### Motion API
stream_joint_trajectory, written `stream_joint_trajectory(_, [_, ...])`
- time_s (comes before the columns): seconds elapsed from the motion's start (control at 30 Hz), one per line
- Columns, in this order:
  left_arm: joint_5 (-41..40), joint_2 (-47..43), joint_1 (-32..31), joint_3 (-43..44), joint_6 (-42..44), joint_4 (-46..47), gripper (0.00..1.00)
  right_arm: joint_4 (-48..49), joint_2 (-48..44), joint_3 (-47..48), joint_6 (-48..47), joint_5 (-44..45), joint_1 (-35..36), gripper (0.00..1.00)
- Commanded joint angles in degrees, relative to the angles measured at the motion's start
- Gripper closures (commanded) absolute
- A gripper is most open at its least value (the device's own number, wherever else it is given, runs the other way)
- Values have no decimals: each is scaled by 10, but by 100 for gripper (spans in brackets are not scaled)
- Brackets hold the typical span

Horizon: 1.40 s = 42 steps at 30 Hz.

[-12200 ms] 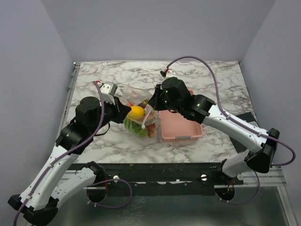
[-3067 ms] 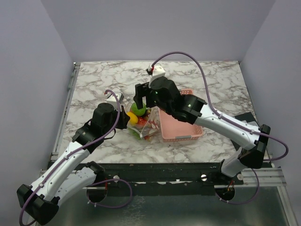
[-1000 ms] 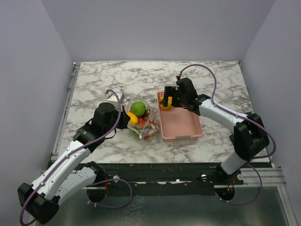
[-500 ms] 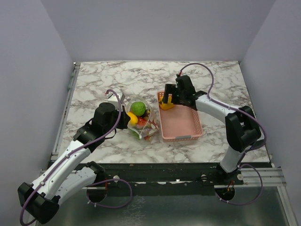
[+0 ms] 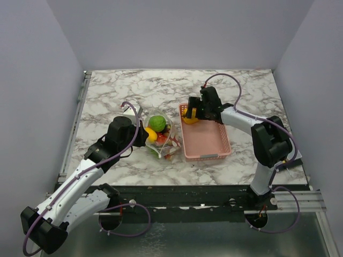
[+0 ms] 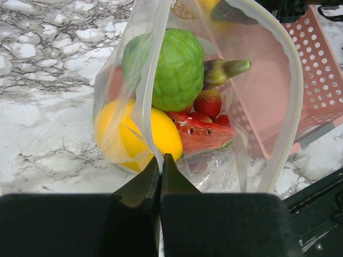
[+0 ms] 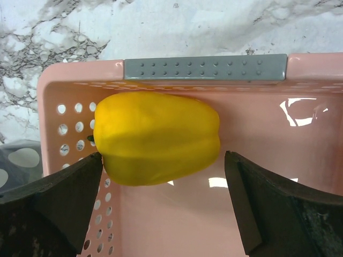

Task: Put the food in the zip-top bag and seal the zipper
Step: Pick up the fake vegetable from the bin.

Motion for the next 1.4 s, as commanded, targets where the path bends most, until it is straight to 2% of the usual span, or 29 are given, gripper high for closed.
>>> stream_joint_trajectory(0.0, [10, 3, -1, 0, 8, 8, 100, 15, 23, 21, -10, -13, -5, 0])
stream_joint_trajectory(0.43, [10, 7, -1, 0, 10, 9, 100, 28, 53, 33, -17, -41, -10, 1])
stream_joint_trajectory(0.53, [10, 8, 0, 0, 10, 8, 100, 28, 53, 32, -18, -39, -11, 8])
stream_joint_trajectory(0.83, [10, 8, -1, 0, 10, 8, 100, 16, 11, 17, -24, -29, -11, 40])
stream_joint_trajectory(1.03, [10, 4, 0, 0, 10, 8, 100, -1, -42, -8, -27, -34, -11, 46])
stream_joint_trajectory(1.37, [10, 2, -1, -1, 9, 8, 100, -54, -160, -46, -57, -52, -9, 48])
